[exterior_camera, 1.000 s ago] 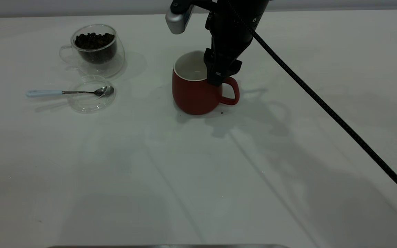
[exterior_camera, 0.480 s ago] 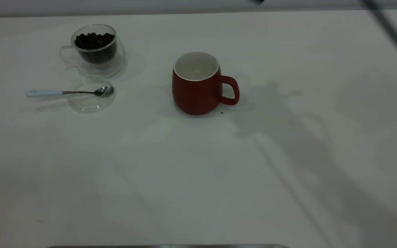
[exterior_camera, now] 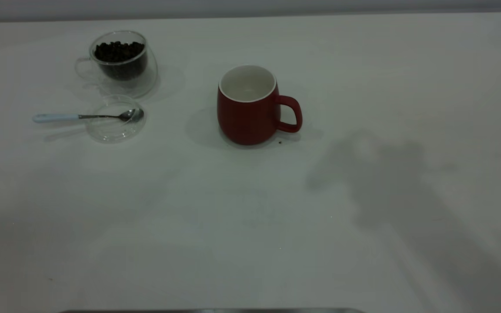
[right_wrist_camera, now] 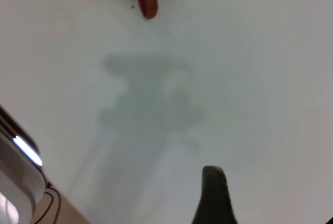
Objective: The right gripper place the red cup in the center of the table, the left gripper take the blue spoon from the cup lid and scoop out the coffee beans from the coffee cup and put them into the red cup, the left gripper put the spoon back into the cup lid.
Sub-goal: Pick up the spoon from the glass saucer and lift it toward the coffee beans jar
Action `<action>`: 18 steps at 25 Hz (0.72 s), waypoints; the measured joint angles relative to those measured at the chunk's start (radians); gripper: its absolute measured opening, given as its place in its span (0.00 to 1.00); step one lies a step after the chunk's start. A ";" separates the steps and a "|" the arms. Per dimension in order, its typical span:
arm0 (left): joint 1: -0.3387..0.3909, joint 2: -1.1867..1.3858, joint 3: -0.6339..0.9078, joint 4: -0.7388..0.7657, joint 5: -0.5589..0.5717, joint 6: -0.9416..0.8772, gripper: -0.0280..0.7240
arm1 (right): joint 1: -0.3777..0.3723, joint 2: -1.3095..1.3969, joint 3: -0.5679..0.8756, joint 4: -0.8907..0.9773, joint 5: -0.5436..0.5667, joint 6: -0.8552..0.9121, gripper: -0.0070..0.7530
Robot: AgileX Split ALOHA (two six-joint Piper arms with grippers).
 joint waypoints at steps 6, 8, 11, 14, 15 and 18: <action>0.000 0.000 0.000 0.000 0.000 0.000 0.82 | 0.000 -0.287 0.271 0.010 0.003 0.116 0.80; 0.000 0.000 0.000 0.000 0.000 0.000 0.82 | 0.000 -0.388 0.371 0.010 0.003 0.180 0.80; 0.000 0.000 0.000 0.000 0.000 0.000 0.82 | 0.000 -0.519 0.497 0.014 0.003 0.273 0.80; 0.000 0.000 0.000 0.000 0.000 0.001 0.82 | -0.039 -0.672 0.627 0.036 -0.003 0.316 0.80; 0.000 0.000 0.000 0.000 0.000 0.001 0.82 | -0.064 -0.736 0.676 0.051 -0.017 0.317 0.80; 0.000 0.000 0.000 0.000 0.000 0.001 0.82 | -0.180 -0.924 0.810 0.113 -0.073 0.307 0.79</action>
